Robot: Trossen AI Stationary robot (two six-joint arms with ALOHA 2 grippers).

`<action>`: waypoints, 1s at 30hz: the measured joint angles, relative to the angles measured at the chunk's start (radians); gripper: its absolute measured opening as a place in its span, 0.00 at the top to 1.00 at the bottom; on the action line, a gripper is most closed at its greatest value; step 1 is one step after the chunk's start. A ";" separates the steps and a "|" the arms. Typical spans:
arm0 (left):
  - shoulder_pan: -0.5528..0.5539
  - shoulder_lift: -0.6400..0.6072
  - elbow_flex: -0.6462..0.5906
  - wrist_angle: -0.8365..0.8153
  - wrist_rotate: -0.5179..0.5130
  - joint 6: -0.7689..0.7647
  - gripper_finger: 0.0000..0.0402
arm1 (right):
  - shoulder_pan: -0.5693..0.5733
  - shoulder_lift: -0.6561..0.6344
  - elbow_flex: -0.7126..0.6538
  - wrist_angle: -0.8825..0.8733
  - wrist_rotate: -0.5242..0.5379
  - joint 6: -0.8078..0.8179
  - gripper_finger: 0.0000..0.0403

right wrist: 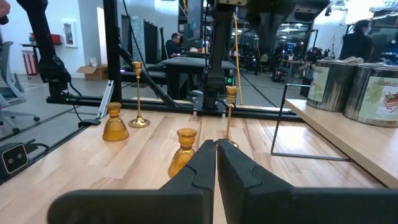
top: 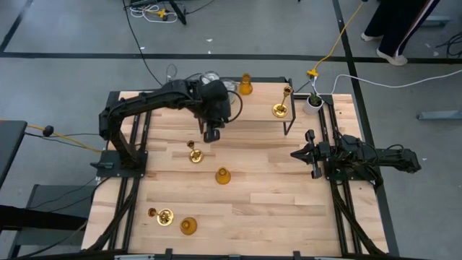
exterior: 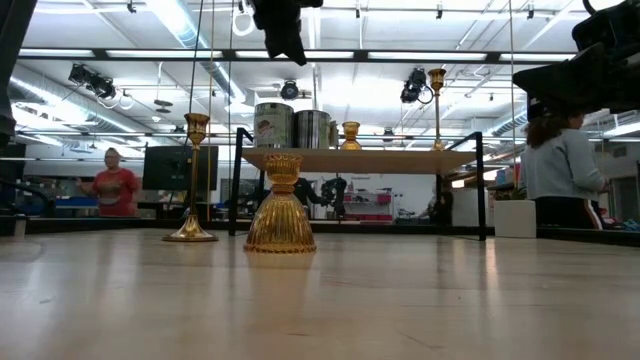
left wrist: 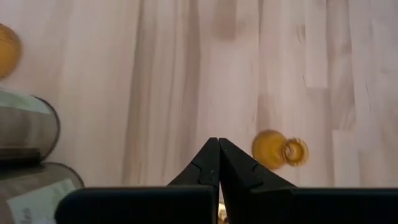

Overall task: Pick & Place candle stick holders
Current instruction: Adjust the gold candle holder on the shelf

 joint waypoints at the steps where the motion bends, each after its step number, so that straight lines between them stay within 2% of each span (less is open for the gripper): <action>1: -0.004 0.000 0.000 -0.011 0.000 0.003 0.99 | 0.000 0.000 0.000 0.000 0.000 0.000 0.95; 19: -0.054 -0.079 -0.013 -0.083 0.002 0.007 0.99 | 0.000 0.000 0.000 0.000 0.000 0.000 0.95; 30: -0.052 -0.316 -0.372 0.033 -0.007 -0.001 0.99 | 0.000 0.000 0.000 0.000 0.000 0.000 0.95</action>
